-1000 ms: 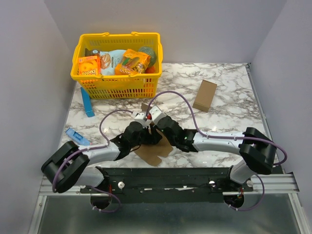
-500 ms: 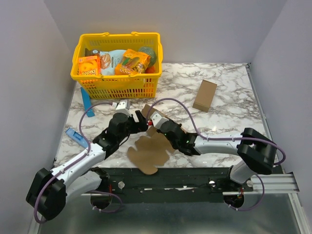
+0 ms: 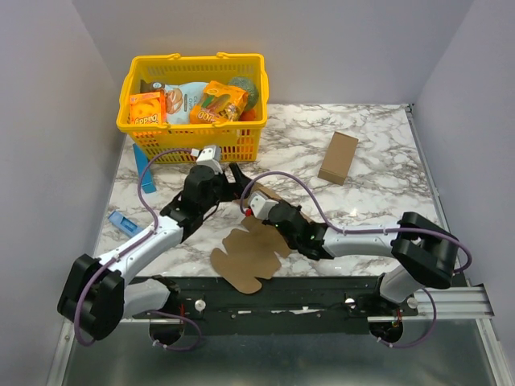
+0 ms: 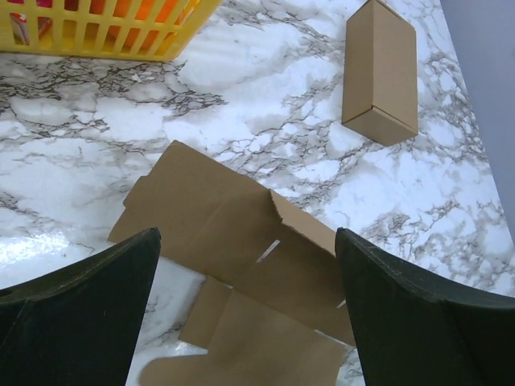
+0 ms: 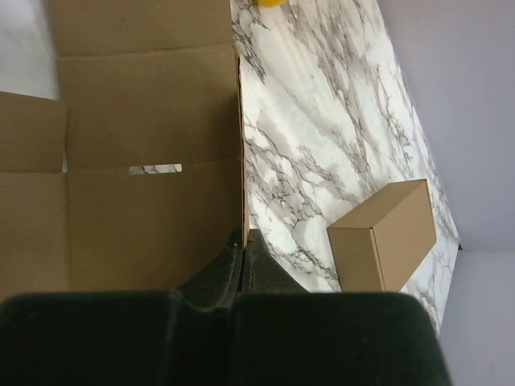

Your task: Fold the paper box

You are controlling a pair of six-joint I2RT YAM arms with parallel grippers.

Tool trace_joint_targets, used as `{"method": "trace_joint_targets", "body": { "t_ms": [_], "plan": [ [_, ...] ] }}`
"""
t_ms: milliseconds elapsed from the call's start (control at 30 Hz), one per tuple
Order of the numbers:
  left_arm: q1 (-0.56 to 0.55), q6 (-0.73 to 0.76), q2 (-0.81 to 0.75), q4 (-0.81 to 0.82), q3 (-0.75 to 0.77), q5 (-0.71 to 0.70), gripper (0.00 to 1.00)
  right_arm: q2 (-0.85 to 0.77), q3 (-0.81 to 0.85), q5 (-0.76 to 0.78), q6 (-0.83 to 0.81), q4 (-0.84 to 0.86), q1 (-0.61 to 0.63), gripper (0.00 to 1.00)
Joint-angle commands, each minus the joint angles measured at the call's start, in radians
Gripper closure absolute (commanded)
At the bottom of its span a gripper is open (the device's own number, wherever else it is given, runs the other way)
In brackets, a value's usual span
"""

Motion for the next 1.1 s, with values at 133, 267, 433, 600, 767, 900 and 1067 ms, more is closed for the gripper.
{"method": "trace_joint_targets", "body": {
  "t_ms": [133,267,433,600,767,900,1067],
  "plan": [
    [0.120,0.044,-0.100,0.042,-0.104,0.078,0.01,-0.062,-0.071,-0.095,-0.189,0.190,-0.068,0.99],
    [0.158,0.062,-0.063,0.089,-0.089,0.137,0.01,-0.079,-0.076,-0.172,-0.290,0.253,-0.107,0.99],
    [0.191,0.062,-0.008,0.147,-0.037,0.231,0.01,-0.114,-0.096,-0.265,-0.347,0.273,-0.137,0.99],
    [0.188,-0.006,0.087,0.173,0.055,0.294,0.07,-0.084,-0.107,-0.262,-0.365,0.305,-0.137,0.99],
    [0.142,-0.043,0.152,0.223,0.077,0.313,0.09,-0.058,-0.116,-0.256,-0.364,0.324,-0.137,0.99],
    [0.080,-0.043,0.184,0.239,0.103,0.305,0.09,-0.048,-0.111,-0.256,-0.359,0.319,-0.137,0.99],
    [0.050,-0.054,0.247,0.265,0.134,0.311,0.12,-0.050,-0.108,-0.253,-0.349,0.304,-0.137,0.99]
  ]
}}
